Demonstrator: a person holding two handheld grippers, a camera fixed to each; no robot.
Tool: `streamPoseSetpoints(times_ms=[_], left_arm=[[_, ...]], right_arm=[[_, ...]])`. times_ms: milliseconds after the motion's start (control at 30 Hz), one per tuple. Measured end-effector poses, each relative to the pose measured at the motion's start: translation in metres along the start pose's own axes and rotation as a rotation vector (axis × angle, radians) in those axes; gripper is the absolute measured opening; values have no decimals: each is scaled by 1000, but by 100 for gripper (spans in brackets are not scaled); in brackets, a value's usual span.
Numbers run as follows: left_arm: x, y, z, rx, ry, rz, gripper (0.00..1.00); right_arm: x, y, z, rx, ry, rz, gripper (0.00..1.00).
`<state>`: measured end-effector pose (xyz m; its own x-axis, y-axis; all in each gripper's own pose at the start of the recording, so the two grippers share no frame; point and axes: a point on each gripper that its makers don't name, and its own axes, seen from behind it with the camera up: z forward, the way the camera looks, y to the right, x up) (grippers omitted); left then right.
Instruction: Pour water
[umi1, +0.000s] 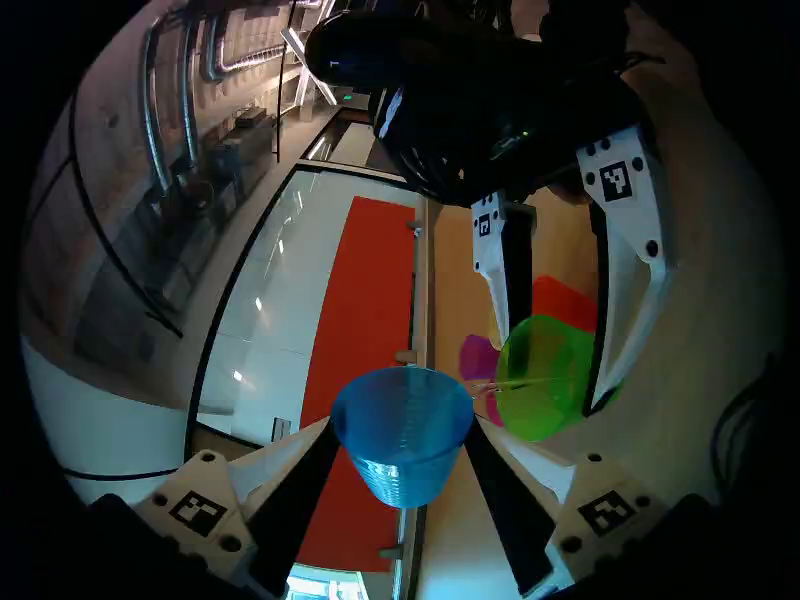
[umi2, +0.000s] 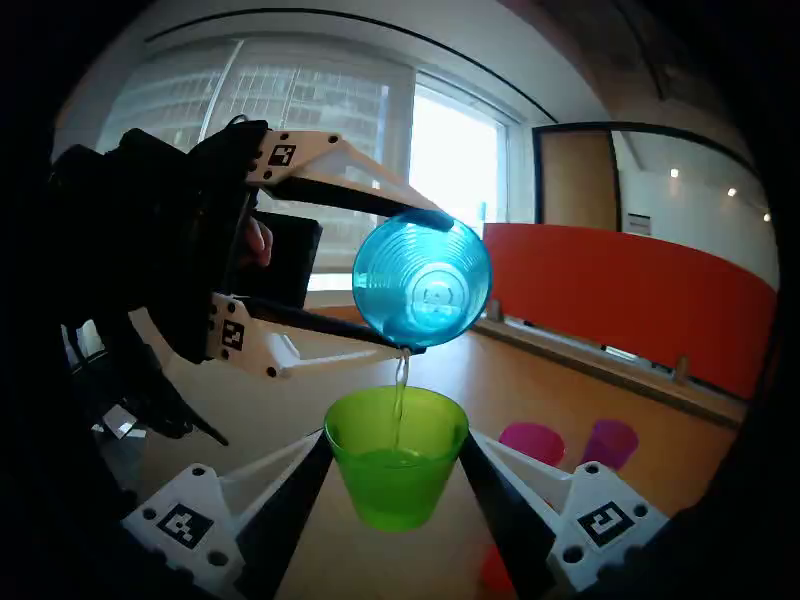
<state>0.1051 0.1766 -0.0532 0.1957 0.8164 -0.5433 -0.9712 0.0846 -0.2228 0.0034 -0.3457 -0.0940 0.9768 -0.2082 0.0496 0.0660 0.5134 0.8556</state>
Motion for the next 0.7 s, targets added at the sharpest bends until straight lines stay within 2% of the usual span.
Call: streamPoseSetpoints(times_ms=[100,700], left_arm=[[0,2,0,-3,2,4,86],[2,-2,-5,15,0,43,86]], right_arm=[[0,0,0,1,2,2,91],[2,1,1,-2,5,0,91]])
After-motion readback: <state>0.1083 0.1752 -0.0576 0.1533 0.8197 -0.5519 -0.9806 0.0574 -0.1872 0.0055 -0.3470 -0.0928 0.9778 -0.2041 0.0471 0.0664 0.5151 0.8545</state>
